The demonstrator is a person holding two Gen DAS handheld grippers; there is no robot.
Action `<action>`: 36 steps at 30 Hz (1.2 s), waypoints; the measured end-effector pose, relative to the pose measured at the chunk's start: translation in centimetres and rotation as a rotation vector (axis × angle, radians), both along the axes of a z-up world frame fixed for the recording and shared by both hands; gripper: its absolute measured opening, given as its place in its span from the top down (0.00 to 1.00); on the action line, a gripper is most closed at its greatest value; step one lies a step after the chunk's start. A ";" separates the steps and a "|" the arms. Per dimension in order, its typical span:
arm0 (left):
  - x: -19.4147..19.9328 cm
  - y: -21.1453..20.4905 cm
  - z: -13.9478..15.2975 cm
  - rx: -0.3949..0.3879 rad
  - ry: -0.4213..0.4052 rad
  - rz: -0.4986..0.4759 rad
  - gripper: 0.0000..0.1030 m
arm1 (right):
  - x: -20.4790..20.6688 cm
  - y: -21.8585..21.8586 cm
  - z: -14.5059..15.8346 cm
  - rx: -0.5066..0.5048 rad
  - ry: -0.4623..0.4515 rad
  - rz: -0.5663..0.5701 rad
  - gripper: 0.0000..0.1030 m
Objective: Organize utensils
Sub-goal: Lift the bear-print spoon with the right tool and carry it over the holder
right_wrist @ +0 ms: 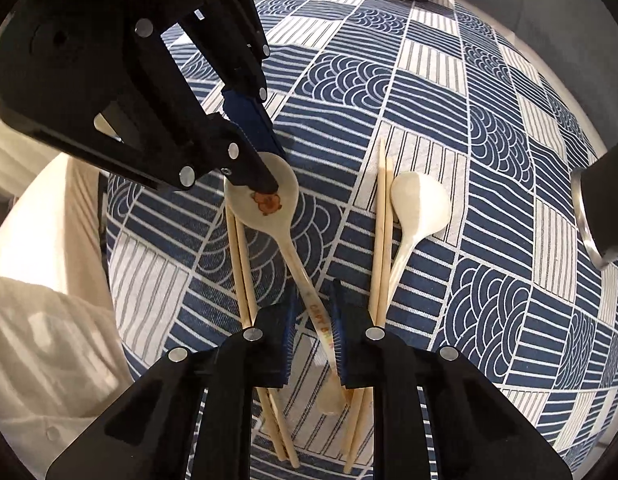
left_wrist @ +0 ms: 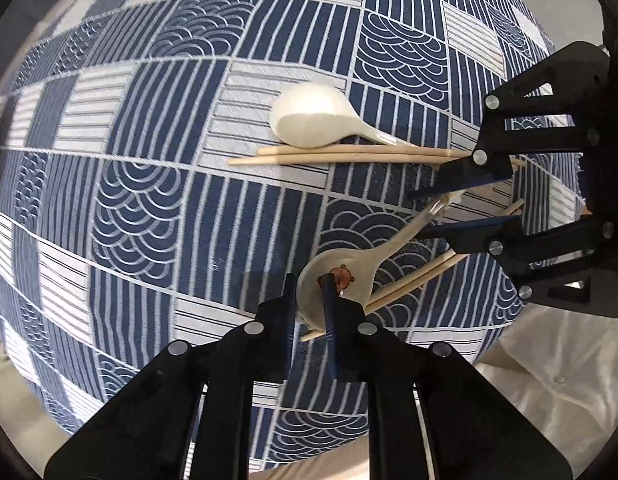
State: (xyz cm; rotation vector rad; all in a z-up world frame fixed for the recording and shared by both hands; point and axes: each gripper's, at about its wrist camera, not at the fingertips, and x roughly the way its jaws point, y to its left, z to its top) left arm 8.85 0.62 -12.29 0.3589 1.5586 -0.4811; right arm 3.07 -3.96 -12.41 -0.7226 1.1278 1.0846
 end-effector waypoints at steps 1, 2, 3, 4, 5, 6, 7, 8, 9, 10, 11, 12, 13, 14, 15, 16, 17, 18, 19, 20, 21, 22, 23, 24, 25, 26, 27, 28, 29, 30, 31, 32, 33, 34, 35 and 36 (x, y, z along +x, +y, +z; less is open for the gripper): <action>0.0 0.0 0.2 0.003 -0.004 0.004 0.88 | 0.0 0.1 0.2 0.006 -0.002 -0.007 0.85; 0.2 0.1 0.7 0.004 -0.012 0.011 0.89 | 0.1 0.2 0.4 0.012 -0.006 -0.014 0.86; 0.5 0.4 1.3 0.004 -0.017 0.015 0.90 | 0.2 0.3 0.5 0.016 -0.007 -0.018 0.86; 0.7 0.6 1.9 0.004 -0.022 0.020 0.91 | 0.4 0.2 0.8 0.027 -0.008 -0.026 0.86; 0.7 0.7 2.5 0.003 -0.027 0.028 0.91 | 0.6 0.4 1.2 0.035 -0.008 -0.032 0.86; 0.9 0.6 3.2 0.003 -0.031 0.037 0.92 | 0.6 0.5 1.5 0.046 -0.012 -0.039 0.86; 1.1 0.6 3.7 0.005 -0.035 0.041 0.92 | 0.4 0.6 2.1 0.056 -0.018 -0.041 0.86; 1.2 0.6 4.5 0.009 -0.045 0.044 0.93 | 0.4 0.7 2.5 0.064 -0.023 -0.043 0.86; 1.3 0.8 5.1 0.013 -0.055 0.046 0.93 | 0.3 0.8 2.9 0.073 -0.031 -0.043 0.86; 1.3 0.7 5.7 0.019 -0.062 0.047 0.93 | 0.2 0.8 3.2 0.081 -0.037 -0.041 0.87; 1.4 0.7 6.2 0.025 -0.070 0.049 0.93 | 0.2 0.7 3.5 0.089 -0.039 -0.038 0.87; 1.3 0.6 7.0 0.030 -0.082 0.052 0.93 | 0.2 0.7 4.1 0.099 -0.042 -0.032 0.87; 1.3 0.5 7.6 0.037 -0.092 0.054 0.93 | 0.2 0.9 4.5 0.107 -0.048 -0.029 0.87; 1.0 1.1 7.8 0.040 -0.099 0.054 0.93 | 0.1 0.8 5.0 0.115 -0.054 -0.024 0.88; 0.9 1.1 8.5 0.043 -0.109 0.057 0.93 | 0.0 0.7 5.5 0.123 -0.063 -0.018 0.88; -0.1 2.2 8.2 0.044 -0.115 0.058 0.93 | 0.0 0.7 5.9 0.128 -0.069 -0.015 0.88; -0.4 3.1 8.4 0.047 -0.122 0.058 0.93 | 0.1 0.6 6.3 0.137 -0.073 -0.012 0.88; -0.7 3.4 8.7 0.052 -0.130 0.057 0.93 | 0.1 0.4 6.8 0.146 -0.076 -0.010 0.88; -0.9 3.8 9.0 0.055 -0.135 0.054 0.93 | -0.1 0.3 7.2 0.154 -0.085 -0.003 0.88; -1.1 3.6 9.7 0.060 -0.145 0.049 0.93 | -0.1 0.2 7.6 0.157 -0.091 0.004 0.88; -1.0 3.5 10.0 0.065 -0.154 0.046 0.93 | -0.1 0.2 7.8 0.158 -0.097 0.009 0.88; -1.0 3.4 10.3 0.069 -0.162 0.044 0.93 | -0.2 0.0 8.3 0.161 -0.112 0.015 0.88; -0.9 3.2 10.5 0.073 -0.173 0.043 0.93 | -0.2 -0.2 8.7 0.164 -0.120 0.016 0.89; -0.9 3.0 11.1 0.075 -0.185 0.046 0.93 | -0.1 -0.4 9.0 0.167 -0.125 0.016 0.89; -0.9 2.5 11.5 0.076 -0.191 0.046 0.93 | -0.1 -0.7 9.4 0.170 -0.133 0.014 0.89; -0.9 2.1 12.1 0.078 -0.202 0.042 0.93 | -0.1 -1.0 9.7 0.173 -0.140 0.012 0.89; -0.9 1.8 12.6 0.082 -0.210 0.038 0.93 | 0.0 -1.4 10.2 0.181 -0.151 0.007 0.89; -0.9 1.4 13.0 0.087 -0.214 0.035 0.94 | 0.1 -1.6 10.5 0.186 -0.157 0.004 0.89; -0.9 1.1 13.4 0.094 -0.219 0.032 0.94 | 0.2 -2.0 10.8 0.193 -0.163 0.000 0.89; -0.8 0.6 13.9 0.101 -0.226 0.030 0.94 | 0.3 -2.4 11.2 0.200 -0.170 -0.006 0.89; -0.6 0.2 14.4 0.104 -0.230 0.032 0.94 | 0.4 -2.8 11.6 0.207 -0.179 -0.014 0.89; -0.5 -0.3 14.9 0.109 -0.234 0.031 0.94 | 0.5 -3.3 11.9 0.214 -0.185 -0.021 0.89; -0.5 -0.7 15.2 0.113 -0.241 0.027 0.94 | 0.6 -3.7 12.1 0.219 -0.190 -0.026 0.89; -0.4 -1.4 15.6 0.116 -0.251 0.019 0.94 | 0.8 -4.3 12.5 0.223 -0.200 -0.036 0.89; -0.4 -1.8 15.8 0.117 -0.255 0.014 0.94 | 0.9 -4.8 12.6 0.225 -0.204 -0.042 0.89; -0.3 -2.5 16.2 0.122 -0.263 0.006 0.94 | 1.0 -5.2 12.8 0.229 -0.208 -0.048 0.89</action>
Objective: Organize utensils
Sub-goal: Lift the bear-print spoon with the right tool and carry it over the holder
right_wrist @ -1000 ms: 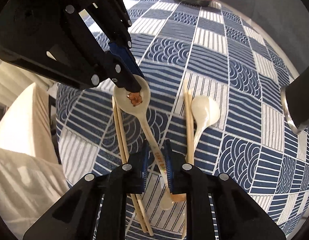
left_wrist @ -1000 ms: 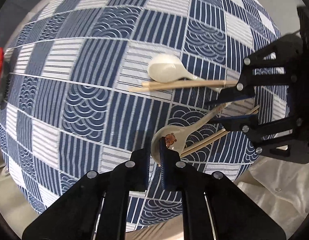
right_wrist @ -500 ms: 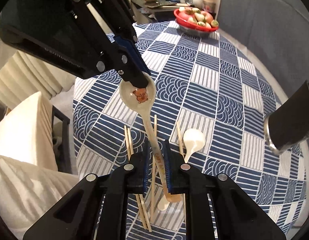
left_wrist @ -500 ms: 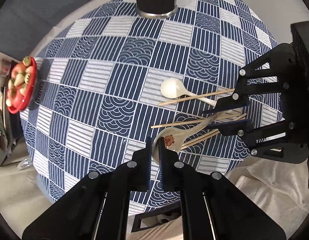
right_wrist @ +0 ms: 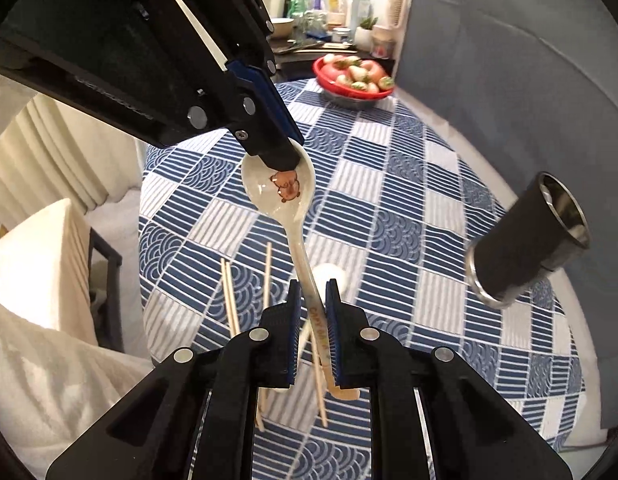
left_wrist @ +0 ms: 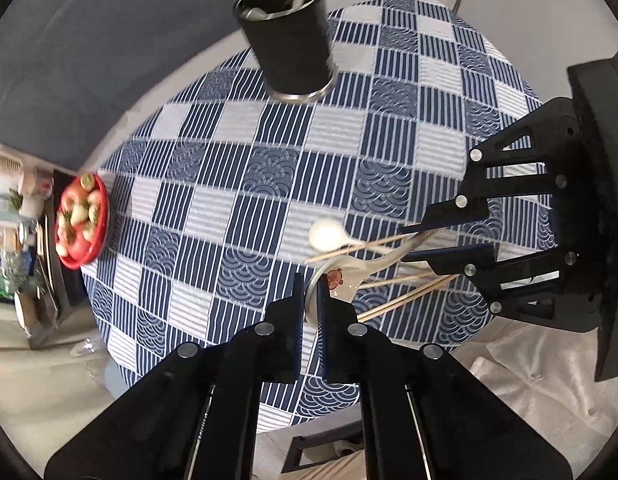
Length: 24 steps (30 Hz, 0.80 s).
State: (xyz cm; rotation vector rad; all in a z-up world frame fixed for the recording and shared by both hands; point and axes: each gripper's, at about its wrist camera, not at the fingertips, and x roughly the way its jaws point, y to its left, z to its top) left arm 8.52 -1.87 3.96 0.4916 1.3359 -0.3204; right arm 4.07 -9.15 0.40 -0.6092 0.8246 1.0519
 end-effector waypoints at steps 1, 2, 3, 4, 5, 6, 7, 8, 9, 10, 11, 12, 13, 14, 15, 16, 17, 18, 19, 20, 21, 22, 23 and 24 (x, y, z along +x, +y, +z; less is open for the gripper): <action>0.1 -0.7 0.4 0.006 -0.009 -0.007 0.94 | 0.1 -0.7 0.4 0.007 -0.005 -0.010 0.89; 0.2 -1.4 0.8 0.012 -0.016 -0.013 0.94 | 0.3 -1.2 0.6 0.011 -0.010 -0.016 0.88; 0.2 -1.9 1.0 0.016 -0.022 -0.017 0.94 | 0.4 -1.7 0.9 0.015 -0.018 -0.025 0.88; 0.3 -2.6 1.4 0.018 -0.029 -0.020 0.94 | 0.5 -2.6 1.3 0.021 -0.028 -0.035 0.88; 0.4 -3.2 1.7 0.020 -0.035 -0.023 0.94 | 0.6 -3.1 1.5 0.025 -0.034 -0.042 0.88; 0.4 -3.8 2.0 0.022 -0.041 -0.027 0.93 | 0.6 -3.6 1.6 0.029 -0.039 -0.047 0.88; 0.5 -4.4 2.3 0.024 -0.047 -0.033 0.93 | 0.7 -4.4 1.9 0.034 -0.046 -0.054 0.88; 0.4 -5.2 2.6 0.029 -0.059 -0.041 0.93 | 0.8 -5.0 2.0 0.038 -0.051 -0.059 0.88; 0.4 -5.8 2.8 0.032 -0.068 -0.048 0.94 | 0.9 -5.6 2.2 0.041 -0.058 -0.063 0.88; 0.4 -6.4 3.1 0.033 -0.079 -0.054 0.94 | 1.0 -6.2 2.5 0.041 -0.068 -0.069 0.88; 0.4 -7.1 3.4 0.033 -0.089 -0.061 0.94 | 1.2 -6.9 2.7 0.041 -0.076 -0.075 0.88; 0.4 -7.6 3.6 0.030 -0.098 -0.064 0.94 | 1.3 -7.5 2.9 0.040 -0.087 -0.078 0.88; 0.5 -8.1 4.0 0.023 -0.105 -0.065 0.93 | 1.4 -7.9 3.1 0.039 -0.097 -0.083 0.88; 0.6 -8.4 4.1 0.018 -0.108 -0.065 0.93 | 1.6 -8.6 3.3 0.039 -0.101 -0.091 0.88; 0.8 -8.9 4.4 0.010 -0.115 -0.063 0.93 | 1.7 -9.0 3.5 0.041 -0.101 -0.097 0.88; 1.1 -9.3 4.7 0.004 -0.120 -0.059 0.93 | 1.9 -9.6 3.9 0.044 -0.110 -0.104 0.88; 1.4 -9.6 5.0 0.005 -0.122 -0.060 0.93 | 2.0 -10.0 4.1 0.045 -0.113 -0.105 0.88; 1.6 -9.9 5.2 0.007 -0.125 -0.063 0.93 | 2.2 -10.3 4.3 0.047 -0.116 -0.105 0.88; 2.0 -10.2 5.5 0.008 -0.125 -0.064 0.93 | 2.6 -10.5 4.6 0.048 -0.122 -0.106 0.88; 2.5 -10.4 5.7 0.011 -0.126 -0.064 0.93 | 3.0 -10.7 4.8 0.048 -0.127 -0.107 0.88; 3.1 -10.6 6.1 0.015 -0.131 -0.068 0.93 | 3.6 -10.9 5.0 0.051 -0.132 -0.110 0.88; 3.6 -10.8 6.3 0.017 -0.135 -0.071 0.93 | 4.0 -10.9 5.2 0.052 -0.136 -0.114 0.88; 4.1 -10.9 6.6 0.019 -0.139 -0.073 0.93 | 4.5 -11.0 5.4 0.055 -0.140 -0.120 0.88; 4.8 -10.9 6.9 0.021 -0.142 -0.076 0.93 | 5.0 -11.1 5.6 0.060 -0.141 -0.126 0.88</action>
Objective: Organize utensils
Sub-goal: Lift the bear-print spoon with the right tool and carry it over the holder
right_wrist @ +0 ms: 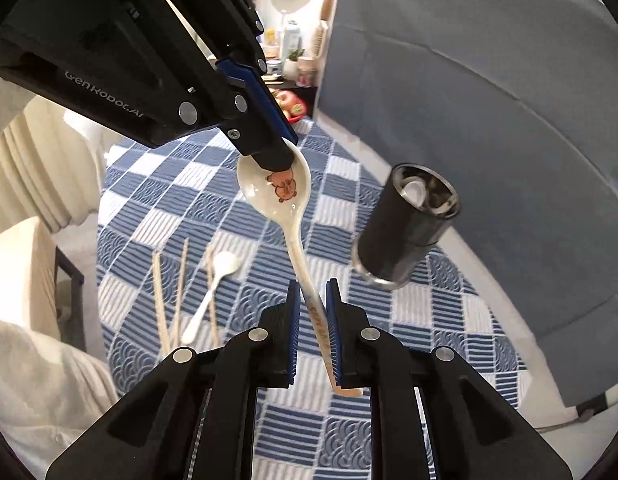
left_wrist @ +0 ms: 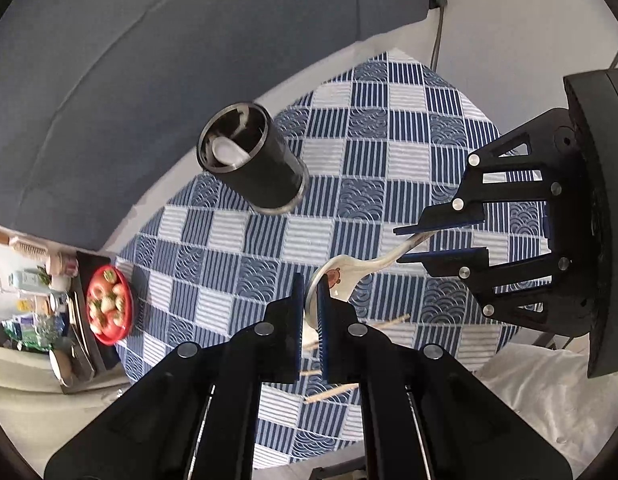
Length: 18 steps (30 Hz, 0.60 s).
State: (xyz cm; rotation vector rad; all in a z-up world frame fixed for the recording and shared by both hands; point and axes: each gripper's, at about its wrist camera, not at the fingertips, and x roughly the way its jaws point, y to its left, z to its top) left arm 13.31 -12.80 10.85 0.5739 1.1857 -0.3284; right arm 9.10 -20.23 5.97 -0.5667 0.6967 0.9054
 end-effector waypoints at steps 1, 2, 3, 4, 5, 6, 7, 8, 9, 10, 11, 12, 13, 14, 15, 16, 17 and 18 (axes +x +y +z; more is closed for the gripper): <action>0.7 0.0 0.3 0.001 -0.001 -0.003 0.93 | 0.7 -0.1 0.3 0.007 0.000 -0.007 0.88; 1.4 0.0 0.6 0.001 -0.002 -0.006 0.93 | 1.3 -0.1 0.5 0.012 -0.001 -0.010 0.88; 1.9 0.0 0.8 0.002 -0.004 -0.007 0.93 | 1.9 -0.1 0.7 0.016 -0.003 -0.012 0.88; 2.6 0.1 1.1 0.007 -0.009 -0.010 0.93 | 2.3 0.0 0.8 0.019 -0.006 -0.013 0.88; 3.2 0.2 1.4 0.011 -0.018 -0.012 0.93 | 3.0 0.1 1.0 0.024 -0.009 -0.015 0.88; 3.7 0.3 1.7 0.012 -0.022 -0.010 0.93 | 3.5 0.2 1.1 0.026 -0.011 -0.016 0.88; 4.3 0.4 1.9 0.013 -0.023 -0.008 0.93 | 4.3 0.4 1.3 0.030 -0.013 -0.017 0.88; 4.9 0.6 2.1 0.016 -0.025 -0.006 0.93 | 5.0 0.6 1.5 0.036 -0.012 -0.017 0.88; 5.7 0.8 2.3 0.021 -0.026 -0.005 0.93 | 5.6 0.9 1.6 0.042 -0.012 -0.017 0.88; 6.4 1.0 2.5 0.024 -0.026 -0.005 0.93 | 6.4 1.2 1.7 0.046 -0.014 -0.016 0.88; 7.1 1.2 2.7 0.031 -0.026 -0.007 0.93 | 7.1 1.5 1.8 0.051 -0.015 -0.013 0.88; 7.7 1.4 2.9 0.040 -0.027 -0.008 0.93 | 7.6 1.7 2.0 0.055 -0.015 -0.012 0.88; 8.5 1.7 3.0 0.049 -0.027 -0.006 0.93 | 8.4 2.0 2.0 0.062 -0.017 -0.011 0.88; 9.1 1.9 3.1 0.054 -0.025 -0.003 0.93 | 9.2 2.3 2.1 0.071 -0.013 -0.011 0.88; 10.0 2.1 3.1 0.061 -0.016 -0.001 0.93 | 9.8 2.5 2.1 0.077 -0.009 -0.010 0.88; 10.6 2.2 3.1 0.067 -0.011 -0.003 0.93 | 10.7 2.8 2.0 0.083 -0.005 -0.010 0.88; 11.4 2.4 3.0 0.076 -0.008 -0.008 0.93 | 11.3 3.0 1.9 0.087 -0.002 -0.011 0.88; 11.9 2.4 2.9 0.082 -0.006 -0.012 0.93 | 11.8 3.1 1.8 0.090 0.003 -0.011 0.88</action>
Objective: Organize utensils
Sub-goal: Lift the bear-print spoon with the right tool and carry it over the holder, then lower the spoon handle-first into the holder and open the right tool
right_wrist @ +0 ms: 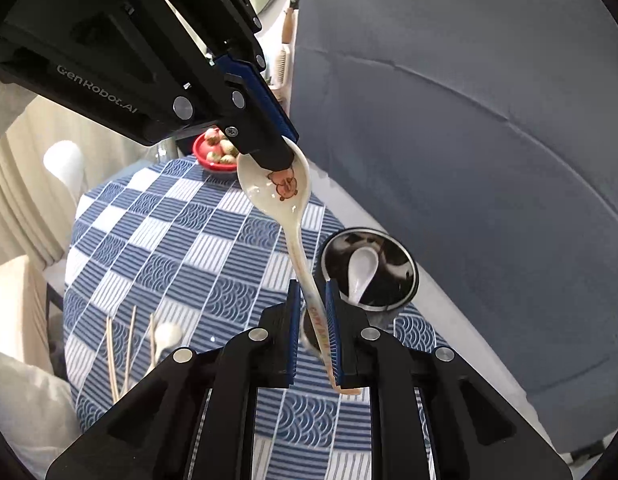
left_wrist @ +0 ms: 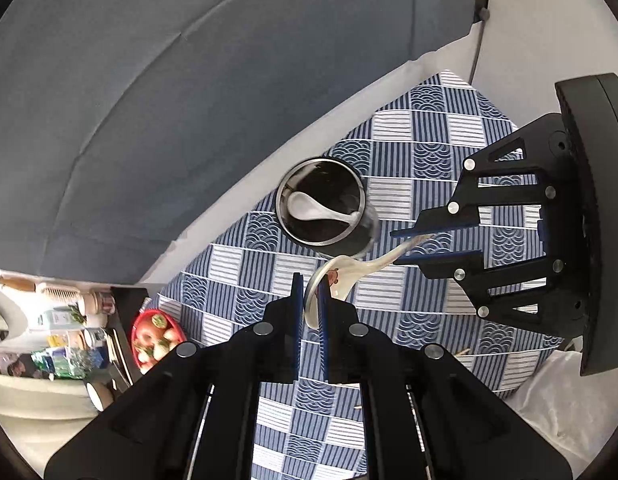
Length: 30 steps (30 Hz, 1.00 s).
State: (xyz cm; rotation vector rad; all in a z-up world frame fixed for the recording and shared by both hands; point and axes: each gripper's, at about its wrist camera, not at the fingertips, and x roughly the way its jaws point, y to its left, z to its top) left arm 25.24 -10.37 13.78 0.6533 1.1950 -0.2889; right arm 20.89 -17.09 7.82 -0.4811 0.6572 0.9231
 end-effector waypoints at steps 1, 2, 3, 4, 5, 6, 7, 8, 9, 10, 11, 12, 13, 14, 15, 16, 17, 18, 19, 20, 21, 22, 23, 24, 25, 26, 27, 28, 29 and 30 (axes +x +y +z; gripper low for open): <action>0.6 0.1 -0.1 0.007 0.004 -0.003 0.93 | 0.7 0.2 -0.2 0.004 0.005 -0.001 0.88; 1.2 0.2 -0.3 0.011 0.007 -0.005 0.93 | 1.4 0.4 -0.4 0.006 0.012 -0.003 0.88; 1.8 0.3 -0.5 0.013 0.014 -0.008 0.92 | 1.9 0.6 -0.6 0.006 0.016 -0.004 0.88; 2.4 0.3 -0.6 0.015 0.021 -0.009 0.92 | 2.7 0.8 -0.9 0.006 0.024 -0.006 0.88; 3.1 0.4 -0.9 0.018 0.027 -0.013 0.92 | 3.4 0.9 -1.1 0.007 0.035 -0.007 0.88; 3.5 0.4 -1.1 0.023 0.032 -0.016 0.92 | 4.0 1.1 -1.4 0.006 0.043 -0.009 0.88; 3.9 0.3 -1.2 0.033 0.037 -0.022 0.92 | 4.4 1.3 -1.6 0.005 0.045 -0.010 0.88; 4.4 0.3 -1.5 0.045 0.040 -0.030 0.92 | 4.8 1.4 -1.9 0.005 0.051 -0.012 0.88; 4.7 0.2 -1.6 0.051 0.043 -0.034 0.92 | 5.2 1.6 -2.1 0.008 0.059 -0.013 0.88; 5.1 0.2 -1.7 0.061 0.046 -0.040 0.92 | 5.8 1.7 -2.4 0.012 0.068 -0.015 0.88; 5.6 0.1 -1.9 0.067 0.051 -0.048 0.92 | 6.3 1.8 -2.6 0.016 0.077 -0.018 0.88; 5.9 0.1 -2.0 0.070 0.054 -0.051 0.92 | 6.6 1.9 -2.9 0.018 0.083 -0.020 0.88; 6.4 0.1 -2.1 0.079 0.054 -0.054 0.92 | 7.0 2.0 -3.0 0.028 0.090 -0.020 0.89; 6.7 0.1 -2.1 0.081 0.055 -0.055 0.92 | 7.5 2.0 -3.1 0.042 0.103 -0.022 0.89; 7.1 0.1 -2.3 0.078 0.059 -0.055 0.92 | 7.7 2.1 -3.2 0.051 0.111 -0.022 0.89; 7.4 0.1 -2.4 0.079 0.062 -0.056 0.92 | 8.0 2.1 -3.3 0.061 0.117 -0.026 0.89; 7.7 0.1 -2.5 0.090 0.062 -0.062 0.92 | 8.3 2.0 -3.3 0.072 0.126 -0.026 0.89; 7.8 0.0 -2.5 0.093 0.063 -0.067 0.92 | 8.5 2.0 -3.2 0.078 0.129 -0.026 0.89; 8.0 0.0 -2.4 0.091 0.066 -0.072 0.92 | 8.6 2.0 -3.1 0.079 0.128 -0.023 0.89; 8.1 0.0 -2.3 0.087 0.065 -0.074 0.92 | 8.6 2.1 -3.0 0.077 0.120 -0.020 0.90; 8.3 0.1 -2.2 0.085 0.063 -0.073 0.92 | 8.5 2.2 -2.9 0.076 0.116 -0.017 0.90; 8.4 0.1 -2.1 0.082 0.063 -0.072 0.92 | 8.5 2.4 -2.8 0.078 0.113 -0.014 0.90; 8.6 0.1 -2.2 0.082 0.065 -0.072 0.92 | 8.6 2.5 -2.7 0.083 0.111 -0.014 0.90; 8.7 0.1 -2.2 0.086 0.064 -0.072 0.92 | 8.7 2.6 -2.7 0.086 0.111 -0.015 0.90; 8.8 0.0 -2.2 0.089 0.063 -0.072 0.92 | 8.9 2.8 -2.7 0.093 0.112 -0.016 0.90; 8.9 0.0 -2.3 0.095 0.063 -0.071 0.92 | 9.0 2.8 -2.7 0.099 0.113 -0.017 0.90; 9.0 0.0 -2.4 0.109 0.061 -0.070 0.92 | 9.2 2.8 -2.7 0.106 0.117 -0.017 0.90; 9.1 0.1 -2.5 0.119 0.061 -0.070 0.92 | 9.3 2.8 -2.8 0.116 0.122 -0.016 0.90; 9.2 0.2 -2.6 0.125 0.064 -0.070 0.92 | 9.4 2.9 -2.8 0.122 0.124 -0.015 0.90; 9.3 0.1 -2.5 0.126 0.065 -0.070 0.92 | 9.4 2.9 -2.7 0.126 0.123 -0.014 0.90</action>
